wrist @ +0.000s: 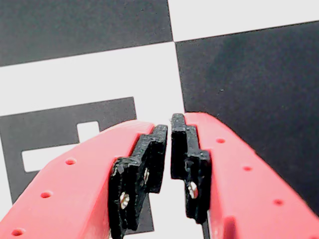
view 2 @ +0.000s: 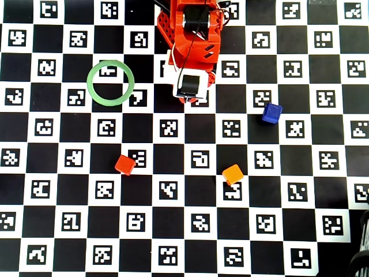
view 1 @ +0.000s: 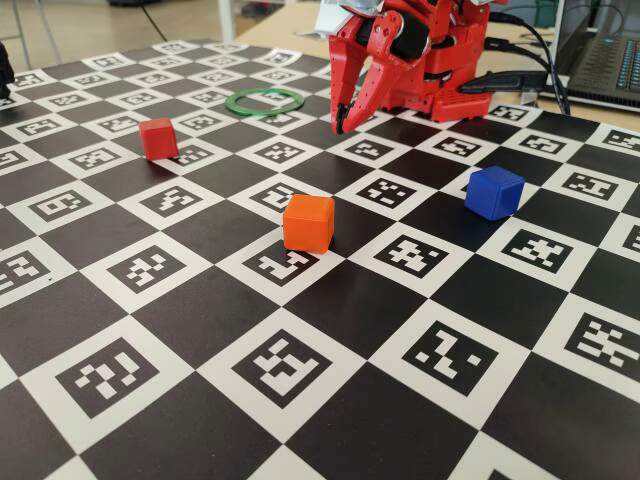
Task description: Grab the red cube then put it in the green circle then put the blue cube on top and finally the orange cube on top
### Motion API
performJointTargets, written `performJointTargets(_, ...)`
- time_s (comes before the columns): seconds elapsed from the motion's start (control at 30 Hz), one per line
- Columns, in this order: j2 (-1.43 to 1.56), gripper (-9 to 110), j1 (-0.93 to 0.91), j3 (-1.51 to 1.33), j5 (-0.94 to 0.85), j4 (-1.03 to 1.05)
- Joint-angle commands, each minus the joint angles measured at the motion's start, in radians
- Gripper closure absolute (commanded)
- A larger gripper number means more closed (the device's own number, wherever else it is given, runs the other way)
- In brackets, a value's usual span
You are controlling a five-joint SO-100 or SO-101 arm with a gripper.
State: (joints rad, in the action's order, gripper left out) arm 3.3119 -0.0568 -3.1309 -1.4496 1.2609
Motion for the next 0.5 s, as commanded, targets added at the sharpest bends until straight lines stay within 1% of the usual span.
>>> performJointTargets(0.0,0.043,108,-0.008,-0.031,0.058,0.025)
performJointTargets(0.1,0.008,108,-0.008,0.026,0.141,-0.002)
performJointTargets(0.2,-0.078,108,-0.011,0.141,0.244,-0.009)
performJointTargets(0.47,-0.480,108,-0.044,0.584,0.448,0.034)
